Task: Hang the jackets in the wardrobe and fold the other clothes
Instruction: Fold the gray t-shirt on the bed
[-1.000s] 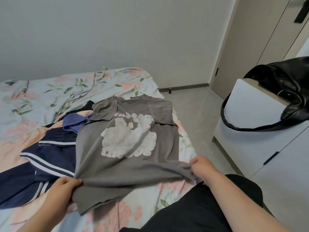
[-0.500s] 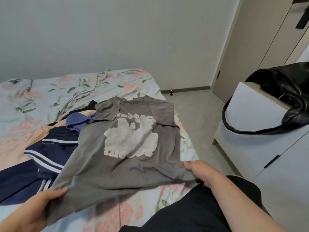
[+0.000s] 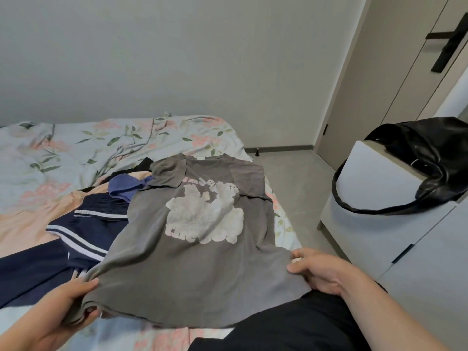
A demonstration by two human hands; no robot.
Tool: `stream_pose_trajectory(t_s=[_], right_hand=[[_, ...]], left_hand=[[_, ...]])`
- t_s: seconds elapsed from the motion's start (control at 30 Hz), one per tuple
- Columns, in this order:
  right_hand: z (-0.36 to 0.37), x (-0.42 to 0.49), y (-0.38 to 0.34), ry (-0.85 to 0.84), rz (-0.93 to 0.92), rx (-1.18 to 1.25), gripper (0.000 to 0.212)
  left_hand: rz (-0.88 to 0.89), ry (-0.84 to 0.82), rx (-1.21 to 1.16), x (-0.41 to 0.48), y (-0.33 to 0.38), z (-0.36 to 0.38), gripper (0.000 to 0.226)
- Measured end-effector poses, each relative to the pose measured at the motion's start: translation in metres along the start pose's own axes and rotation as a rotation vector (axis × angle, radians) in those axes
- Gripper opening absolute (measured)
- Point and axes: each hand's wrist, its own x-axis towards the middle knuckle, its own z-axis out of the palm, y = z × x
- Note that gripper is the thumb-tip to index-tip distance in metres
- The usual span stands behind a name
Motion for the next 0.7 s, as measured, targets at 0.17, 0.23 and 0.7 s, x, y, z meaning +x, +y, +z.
stream_pose_trajectory(t_s=[0.17,0.23,0.7], right_hand=[[0.002,-0.014,0.0,0.11,-0.057,-0.173,0.056],[0.005,-0.015,0.001,0.158,-0.044,-0.322,0.048],[0.024,0.032,0.018,0.05,-0.079,-1.09,0.038]], left_hand=[[0.259,0.137,0.084,0.005,0.007,-0.002,0.04],[0.277,0.077,0.128,0.0,0.011,-0.003,0.033],[0.227,-0.106,-0.035,0.017,-0.001,0.007,0.036]])
